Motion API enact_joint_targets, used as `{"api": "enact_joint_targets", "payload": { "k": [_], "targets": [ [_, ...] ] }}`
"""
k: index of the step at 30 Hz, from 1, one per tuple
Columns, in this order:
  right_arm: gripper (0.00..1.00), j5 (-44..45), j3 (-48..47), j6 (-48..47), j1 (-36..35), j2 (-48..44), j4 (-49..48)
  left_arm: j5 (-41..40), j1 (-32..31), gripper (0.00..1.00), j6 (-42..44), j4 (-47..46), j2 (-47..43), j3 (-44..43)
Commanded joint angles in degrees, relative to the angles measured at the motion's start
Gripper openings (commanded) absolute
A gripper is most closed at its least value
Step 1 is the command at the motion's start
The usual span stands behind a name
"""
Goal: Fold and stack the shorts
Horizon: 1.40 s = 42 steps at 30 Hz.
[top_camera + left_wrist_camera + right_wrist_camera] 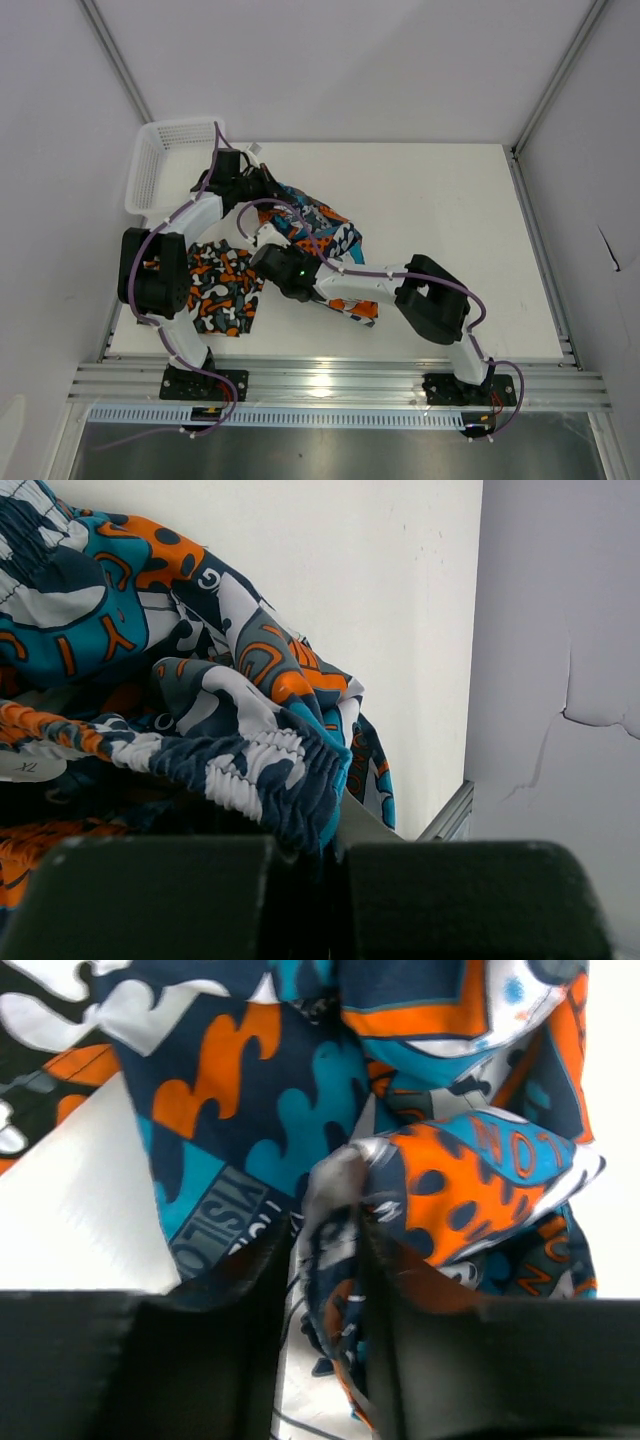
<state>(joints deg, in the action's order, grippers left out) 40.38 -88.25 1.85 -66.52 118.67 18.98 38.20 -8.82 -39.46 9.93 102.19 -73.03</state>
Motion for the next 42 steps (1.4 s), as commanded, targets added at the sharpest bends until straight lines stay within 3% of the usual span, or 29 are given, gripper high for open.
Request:
{"api": "enact_joint_targets", "payload": {
  "k": [1, 7, 10, 12, 16, 20, 25, 33, 42],
  "targets": [
    [0.22, 6.5, 0.3, -1.6, -0.2, 0.2, -3.6, 1.7, 0.5, 0.0, 0.1, -2.0, -3.4, -0.2],
    [0.01, 3.0, 3.9, 1.3, 3.4, -3.6, -4.1, 1.6, 0.6, 0.0, 0.2, -1.8, -3.3, -0.3],
    [0.0, -6.3, 9.7, 6.5, 10.0, -10.4, -6.3, 1.7, 0.8, 0.0, 0.1, -1.8, -3.3, -0.3],
    [0.0, -18.4, 14.2, 9.2, 14.7, -17.3, -8.8, 1.7, 0.9, 0.0, -0.1, -1.8, -3.6, -0.3],
    [0.0, -43.8, 25.7, 16.9, 33.6, -26.2, -18.5, 2.1, 1.6, 0.0, -0.4, -1.7, -4.1, -0.1],
    [0.0, -60.7, 32.5, 22.7, 44.4, -27.8, -25.8, 2.1, 2.1, 0.0, -0.6, -1.7, -4.5, 0.2],
    [0.0, -77.3, 35.0, 30.0, 52.3, -23.4, -35.6, 2.2, 2.1, 0.0, -1.4, -2.5, -5.2, 1.0],
    [0.0, -84.6, 40.1, 40.1, 59.1, -18.1, -47.6, 2.2, 2.6, 0.0, -1.7, -2.7, -5.5, 1.5],
    [0.0, -72.2, 48.1, 37.7, 61.3, -30.3, -36.5, 0.9, 3.5, 0.0, -2.7, -3.8, -7.5, 3.3]
  ]
}}
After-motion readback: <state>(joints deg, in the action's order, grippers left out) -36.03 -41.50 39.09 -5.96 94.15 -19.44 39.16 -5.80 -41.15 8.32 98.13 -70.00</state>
